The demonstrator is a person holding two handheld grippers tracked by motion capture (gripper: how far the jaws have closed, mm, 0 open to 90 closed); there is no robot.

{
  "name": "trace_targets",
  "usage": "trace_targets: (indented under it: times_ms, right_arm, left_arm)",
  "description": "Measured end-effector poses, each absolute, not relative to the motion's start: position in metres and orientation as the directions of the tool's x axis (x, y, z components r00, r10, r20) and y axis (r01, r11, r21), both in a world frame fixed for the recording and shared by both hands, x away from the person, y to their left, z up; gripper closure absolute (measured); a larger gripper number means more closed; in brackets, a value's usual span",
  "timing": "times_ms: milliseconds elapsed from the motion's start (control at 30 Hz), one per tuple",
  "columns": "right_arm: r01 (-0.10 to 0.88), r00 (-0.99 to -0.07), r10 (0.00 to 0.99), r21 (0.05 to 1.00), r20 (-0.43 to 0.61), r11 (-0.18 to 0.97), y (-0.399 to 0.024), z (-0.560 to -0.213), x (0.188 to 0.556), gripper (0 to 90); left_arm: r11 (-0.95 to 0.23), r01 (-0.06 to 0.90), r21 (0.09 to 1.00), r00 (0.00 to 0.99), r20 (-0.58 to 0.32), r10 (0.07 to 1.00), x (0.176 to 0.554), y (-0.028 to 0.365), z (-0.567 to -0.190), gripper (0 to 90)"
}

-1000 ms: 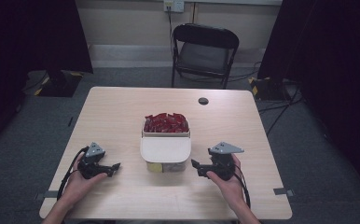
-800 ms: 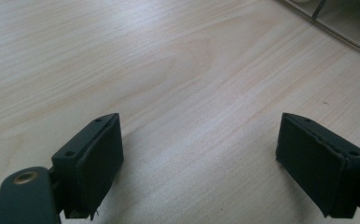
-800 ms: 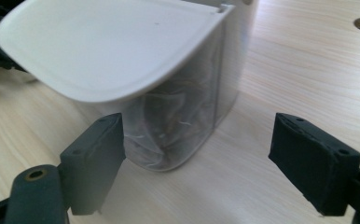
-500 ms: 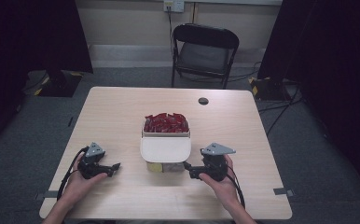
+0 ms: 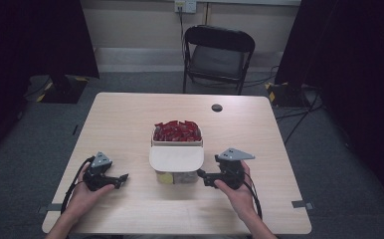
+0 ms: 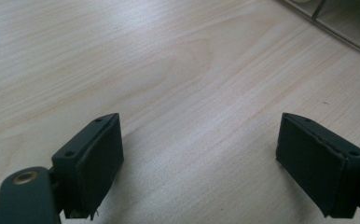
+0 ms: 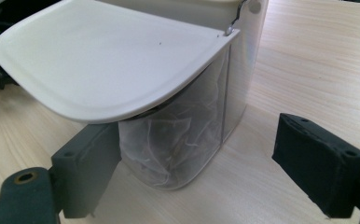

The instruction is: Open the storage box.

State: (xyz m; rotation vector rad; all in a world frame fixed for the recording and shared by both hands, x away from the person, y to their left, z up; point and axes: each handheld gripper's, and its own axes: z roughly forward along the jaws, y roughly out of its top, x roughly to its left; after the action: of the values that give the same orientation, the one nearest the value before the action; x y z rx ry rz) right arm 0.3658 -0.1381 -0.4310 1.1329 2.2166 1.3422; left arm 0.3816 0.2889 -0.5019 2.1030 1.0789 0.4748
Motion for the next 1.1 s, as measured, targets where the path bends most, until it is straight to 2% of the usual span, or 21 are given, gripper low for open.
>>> trace_targets:
  times_ms: [400, 767, 1100]
  right_arm:
    - [0.464, -0.661, 0.732, 0.857, 0.166, 0.225, -0.135, -0.422, 0.377, 14.1]
    - [0.457, -0.643, 0.753, 0.859, 0.139, 0.232, -0.132, -0.414, 0.388, 14.2]
    - [0.470, -0.649, 0.741, 0.856, 0.171, 0.214, -0.130, -0.402, 0.397, 14.4]
  left_arm:
    - [-0.395, 0.550, 0.736, 0.583, 0.001, 0.813, 0.382, 0.289, -0.502, 14.3]
    - [-0.395, 0.550, 0.736, 0.583, 0.001, 0.813, 0.382, 0.289, -0.502, 14.3]
    - [-0.395, 0.550, 0.736, 0.583, 0.001, 0.813, 0.382, 0.289, -0.502, 14.3]
